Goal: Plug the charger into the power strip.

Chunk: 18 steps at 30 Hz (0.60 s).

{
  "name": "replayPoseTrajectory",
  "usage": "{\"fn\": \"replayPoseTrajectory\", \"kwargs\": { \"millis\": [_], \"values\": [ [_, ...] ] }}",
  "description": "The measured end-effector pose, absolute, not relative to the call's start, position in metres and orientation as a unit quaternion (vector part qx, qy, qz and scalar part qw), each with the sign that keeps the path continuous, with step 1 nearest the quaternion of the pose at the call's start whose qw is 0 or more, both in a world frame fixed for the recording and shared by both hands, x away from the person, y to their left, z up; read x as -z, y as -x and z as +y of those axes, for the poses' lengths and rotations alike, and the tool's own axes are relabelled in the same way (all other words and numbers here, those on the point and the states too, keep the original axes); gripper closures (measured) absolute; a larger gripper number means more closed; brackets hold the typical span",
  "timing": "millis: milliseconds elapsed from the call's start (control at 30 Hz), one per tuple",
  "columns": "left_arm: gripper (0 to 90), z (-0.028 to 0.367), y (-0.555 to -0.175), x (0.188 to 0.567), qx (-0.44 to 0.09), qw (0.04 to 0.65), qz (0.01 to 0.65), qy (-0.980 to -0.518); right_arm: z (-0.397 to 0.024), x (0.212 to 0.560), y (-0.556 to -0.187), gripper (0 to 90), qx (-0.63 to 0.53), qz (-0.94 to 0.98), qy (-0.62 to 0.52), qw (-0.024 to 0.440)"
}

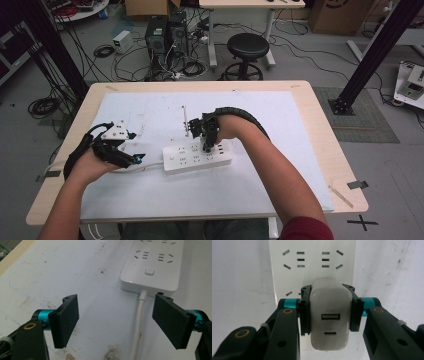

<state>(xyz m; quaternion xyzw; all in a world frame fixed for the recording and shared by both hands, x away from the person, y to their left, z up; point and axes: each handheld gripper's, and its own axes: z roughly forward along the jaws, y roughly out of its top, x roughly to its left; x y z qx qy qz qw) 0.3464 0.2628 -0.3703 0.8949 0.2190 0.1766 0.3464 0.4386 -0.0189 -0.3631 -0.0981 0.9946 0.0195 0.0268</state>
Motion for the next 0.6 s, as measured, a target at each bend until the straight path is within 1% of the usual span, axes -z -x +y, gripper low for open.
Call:
{"fn": "replayPoseTrajectory", "kwargs": {
  "millis": [200, 233, 300, 600],
  "values": [
    [21.6, 0.2628, -0.3454, 0.3702, -0.178, 0.347, 0.220, -0.894, -0.0178, 0.3645, -0.4376, 63.8, -0.018, 0.995, 0.097, 0.029],
    [21.6, 0.2639, -0.3449, 0.3696, -0.178, 0.346, 0.219, -0.895, -0.0179, 0.3673, -0.4421, 63.8, -0.025, 0.996, 0.089, 0.016],
    [21.6, 0.2637, -0.3445, 0.3703, -0.179, 0.347, 0.220, -0.894, -0.0195, 0.3681, -0.4425, 63.8, -0.032, 0.996, 0.084, 0.015],
    [21.6, 0.2624, -0.3464, 0.3701, -0.174, 0.346, 0.218, -0.896, -0.0208, 0.3681, -0.4417, 63.4, -0.037, 0.996, 0.083, 0.019]
  ]
}}
